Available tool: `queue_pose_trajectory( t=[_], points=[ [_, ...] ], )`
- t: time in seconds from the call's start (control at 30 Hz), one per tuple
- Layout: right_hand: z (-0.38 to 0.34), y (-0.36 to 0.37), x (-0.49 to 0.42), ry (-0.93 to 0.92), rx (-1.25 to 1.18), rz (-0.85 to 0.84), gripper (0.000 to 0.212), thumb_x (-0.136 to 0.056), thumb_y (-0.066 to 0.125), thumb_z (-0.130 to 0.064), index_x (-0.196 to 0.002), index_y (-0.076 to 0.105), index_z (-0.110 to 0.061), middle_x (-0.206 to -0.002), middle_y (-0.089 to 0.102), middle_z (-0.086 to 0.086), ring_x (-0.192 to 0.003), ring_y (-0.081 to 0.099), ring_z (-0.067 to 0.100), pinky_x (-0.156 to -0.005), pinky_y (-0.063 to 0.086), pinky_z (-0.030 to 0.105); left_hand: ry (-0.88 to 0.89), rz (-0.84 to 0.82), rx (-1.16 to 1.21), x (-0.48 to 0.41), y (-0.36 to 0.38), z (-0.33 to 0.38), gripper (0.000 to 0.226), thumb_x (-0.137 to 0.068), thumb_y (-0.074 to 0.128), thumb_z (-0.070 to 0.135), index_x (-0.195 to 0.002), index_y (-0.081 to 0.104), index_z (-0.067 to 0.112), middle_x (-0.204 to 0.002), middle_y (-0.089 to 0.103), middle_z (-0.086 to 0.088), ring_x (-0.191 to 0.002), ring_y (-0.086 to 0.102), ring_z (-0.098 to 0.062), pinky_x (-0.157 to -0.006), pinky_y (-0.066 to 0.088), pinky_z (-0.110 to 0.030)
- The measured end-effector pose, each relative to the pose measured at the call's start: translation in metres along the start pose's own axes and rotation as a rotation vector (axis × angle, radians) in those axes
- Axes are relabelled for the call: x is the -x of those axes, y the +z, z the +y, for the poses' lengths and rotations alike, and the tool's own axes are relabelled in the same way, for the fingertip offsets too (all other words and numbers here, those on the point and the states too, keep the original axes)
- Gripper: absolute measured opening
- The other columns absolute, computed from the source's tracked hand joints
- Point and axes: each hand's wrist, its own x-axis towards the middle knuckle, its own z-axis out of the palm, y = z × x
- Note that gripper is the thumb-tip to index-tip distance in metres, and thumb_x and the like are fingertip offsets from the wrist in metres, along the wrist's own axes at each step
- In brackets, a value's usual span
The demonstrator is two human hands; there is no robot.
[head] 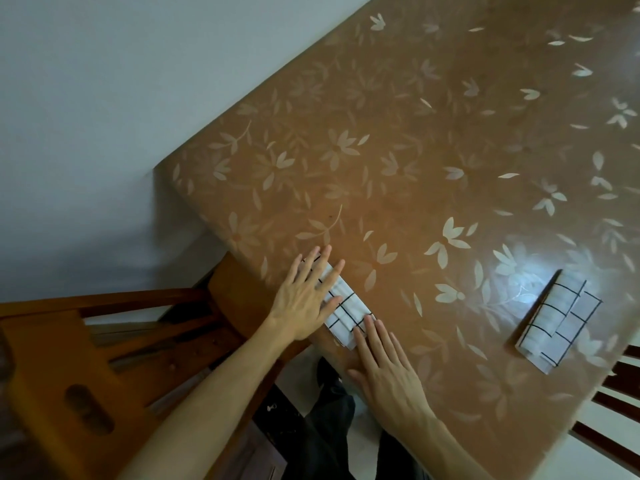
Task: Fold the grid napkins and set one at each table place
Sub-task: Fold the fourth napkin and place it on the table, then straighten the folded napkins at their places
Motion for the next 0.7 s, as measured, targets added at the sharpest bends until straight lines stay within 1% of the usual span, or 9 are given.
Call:
queue_pose_trajectory(
  t=[0.07,0.17,0.23,0.3,0.33,0.43,0.53,0.63,0.7],
  points=[
    [-0.012,-0.006,-0.017,-0.014,-0.005,0.012,0.067,-0.102,0.026,-0.052,-0.151,0.037,-0.009,-0.162,0.025,0.016,-0.151,0.022,0.032,-0.118,0.013,0.042,-0.002,0.009,-0.017,-0.003,-0.004,-0.021,0.073,-0.104,0.014,0.06,-0.162,-0.005,0.02,-0.17,-0.011,-0.013,-0.158,-0.007,-0.031,-0.127,0.006,-0.052],
    [-0.031,-0.017,-0.051,-0.015,-0.017,0.027,0.068,-0.102,0.023,-0.053,-0.151,0.038,-0.007,-0.161,0.026,0.018,-0.15,0.021,0.034,-0.118,0.015,0.044,-0.016,0.036,-0.067,-0.013,-0.013,-0.056,0.077,-0.103,0.011,0.062,-0.162,0.0,0.014,-0.17,-0.005,-0.012,-0.158,-0.002,-0.029,-0.127,0.01,-0.052],
    [-0.042,-0.022,-0.076,-0.007,-0.016,0.042,0.07,-0.102,0.021,-0.054,-0.149,0.039,-0.006,-0.16,0.028,0.02,-0.15,0.021,0.034,-0.119,0.014,0.045,-0.047,0.051,-0.103,-0.021,-0.019,-0.078,0.08,-0.101,0.006,0.064,-0.162,0.0,0.012,-0.171,-0.001,-0.011,-0.158,0.001,-0.028,-0.127,0.011,-0.052],
    [-0.05,-0.026,-0.098,0.006,-0.012,0.049,0.071,-0.099,0.024,-0.055,-0.147,0.043,-0.006,-0.158,0.031,0.02,-0.149,0.024,0.032,-0.122,0.015,0.045,-0.104,0.061,-0.128,-0.03,-0.025,-0.095,0.082,-0.1,0.006,0.066,-0.162,0.001,0.012,-0.171,0.002,-0.012,-0.158,0.004,-0.029,-0.127,0.013,-0.052],
    [-0.054,-0.028,-0.107,0.013,-0.007,0.047,0.071,-0.098,0.026,-0.055,-0.146,0.045,-0.007,-0.158,0.033,0.02,-0.149,0.027,0.031,-0.124,0.016,0.044,-0.136,0.07,-0.134,-0.034,-0.028,-0.1,0.083,-0.1,0.008,0.066,-0.162,0.003,0.012,-0.17,0.003,-0.013,-0.158,0.006,-0.03,-0.126,0.015,-0.052],
    [-0.06,-0.032,-0.122,0.035,0.008,0.045,0.071,-0.096,0.028,-0.055,-0.144,0.049,-0.006,-0.156,0.035,0.021,-0.147,0.03,0.032,-0.118,0.021,0.045,-0.181,0.091,-0.13,-0.038,-0.031,-0.103,0.077,-0.103,0.023,0.061,-0.161,0.009,0.012,-0.17,0.006,-0.014,-0.157,0.01,-0.031,-0.124,0.02,-0.053],
    [-0.066,-0.036,-0.123,0.034,0.018,0.096,0.071,-0.097,0.026,-0.051,-0.146,0.043,-0.002,-0.159,0.029,0.022,-0.149,0.025,0.034,-0.124,0.019,0.046,-0.129,0.109,-0.092,-0.028,-0.019,-0.101,0.066,-0.107,0.027,0.051,-0.161,0.016,0.015,-0.169,0.013,-0.016,-0.157,0.016,-0.031,-0.122,0.025,-0.053],
    [-0.072,-0.041,-0.135,-0.01,0.012,0.12,0.07,-0.099,0.026,-0.048,-0.152,0.03,-0.002,-0.162,0.023,0.019,-0.151,0.019,0.031,-0.123,0.014,0.045,-0.15,0.102,-0.04,-0.022,-0.008,-0.103,0.067,-0.106,0.02,0.052,-0.162,0.011,0.019,-0.17,0.01,-0.014,-0.157,0.014,-0.03,-0.121,0.024,-0.054],
    [-0.072,-0.04,-0.147,0.01,0.024,0.084,0.073,-0.097,0.026,-0.051,-0.152,0.034,-0.004,-0.161,0.028,0.015,-0.15,0.021,0.027,-0.124,0.019,0.044,-0.154,0.097,-0.046,-0.022,-0.008,-0.103,0.067,-0.105,0.016,0.054,-0.163,0.007,0.022,-0.17,0.007,-0.015,-0.157,0.011,-0.033,-0.122,0.022,-0.055]
  ],
)
